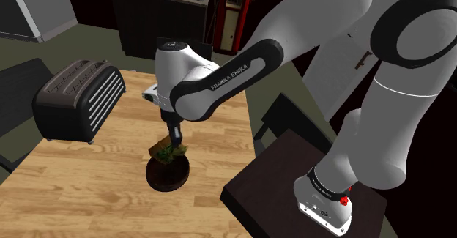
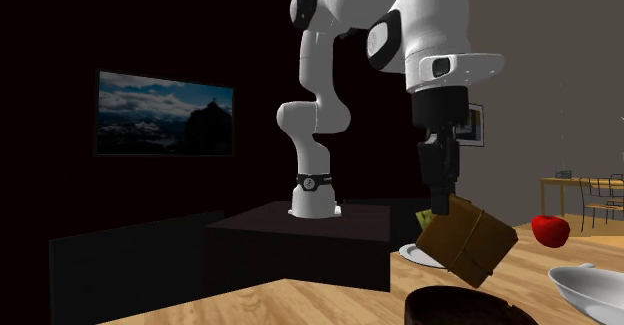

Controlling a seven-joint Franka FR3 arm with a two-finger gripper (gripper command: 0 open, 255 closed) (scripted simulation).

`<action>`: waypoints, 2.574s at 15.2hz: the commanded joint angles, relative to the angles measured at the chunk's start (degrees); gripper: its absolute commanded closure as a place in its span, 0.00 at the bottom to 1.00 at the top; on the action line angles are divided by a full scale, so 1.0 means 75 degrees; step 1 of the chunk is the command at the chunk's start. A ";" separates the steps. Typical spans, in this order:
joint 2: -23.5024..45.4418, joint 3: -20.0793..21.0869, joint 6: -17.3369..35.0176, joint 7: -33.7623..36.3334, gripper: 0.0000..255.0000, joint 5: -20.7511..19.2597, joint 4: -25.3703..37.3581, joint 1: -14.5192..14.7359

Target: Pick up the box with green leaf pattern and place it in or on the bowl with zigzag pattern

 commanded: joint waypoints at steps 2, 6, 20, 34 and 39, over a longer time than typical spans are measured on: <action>0.0226 -0.0020 0.0270 0.0016 1.00 -0.0045 -0.0040 0.0013; 0.0537 -0.0049 0.0619 0.0042 1.00 -0.0106 -0.0080 0.0037; 0.1239 0.0910 0.2333 -0.0995 0.00 0.2508 -0.0298 -0.1596; 0.2188 0.1530 0.3287 -0.1559 0.00 0.3581 -0.0052 -0.2207; 0.2186 0.1530 0.3286 -0.1559 1.00 0.3581 -0.0053 -0.2207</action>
